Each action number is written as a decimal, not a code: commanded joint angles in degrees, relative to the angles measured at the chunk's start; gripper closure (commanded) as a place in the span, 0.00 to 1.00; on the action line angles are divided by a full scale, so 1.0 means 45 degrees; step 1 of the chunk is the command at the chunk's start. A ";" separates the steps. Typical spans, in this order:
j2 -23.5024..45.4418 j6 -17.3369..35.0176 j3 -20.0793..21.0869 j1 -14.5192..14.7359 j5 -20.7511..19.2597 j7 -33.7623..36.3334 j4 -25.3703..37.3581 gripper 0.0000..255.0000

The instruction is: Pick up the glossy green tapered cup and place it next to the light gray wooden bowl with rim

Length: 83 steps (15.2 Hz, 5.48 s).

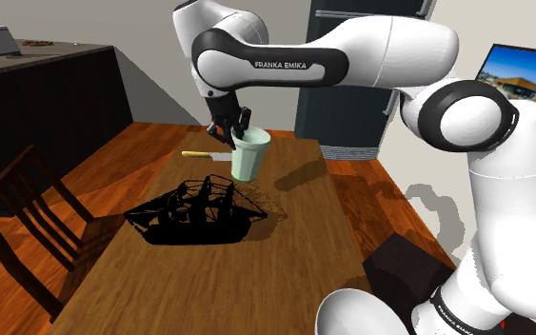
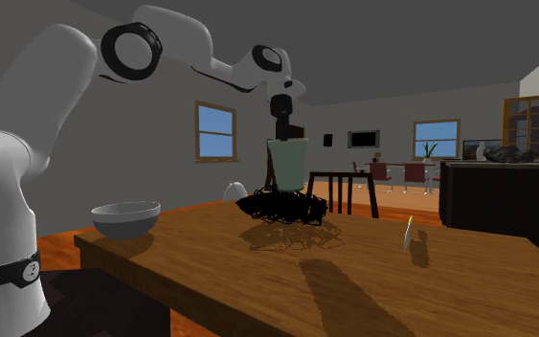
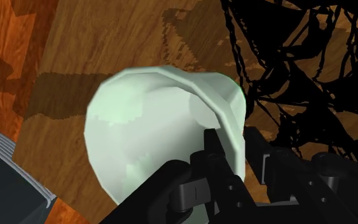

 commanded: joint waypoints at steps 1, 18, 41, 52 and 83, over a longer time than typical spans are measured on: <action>-0.0488 -0.0057 0.0160 0.0171 0.0138 0.0403 -0.0535 1.00; -0.2844 -0.1475 0.1775 0.2520 0.1283 0.4409 -0.2482 1.00; -0.3187 0.0136 0.2464 0.3569 0.1843 0.6808 -0.4895 1.00; -0.3155 0.1969 0.2403 0.3398 0.1809 0.7122 -0.6735 1.00; -0.2473 0.3424 0.2335 0.3512 0.1456 0.7657 -0.7681 0.00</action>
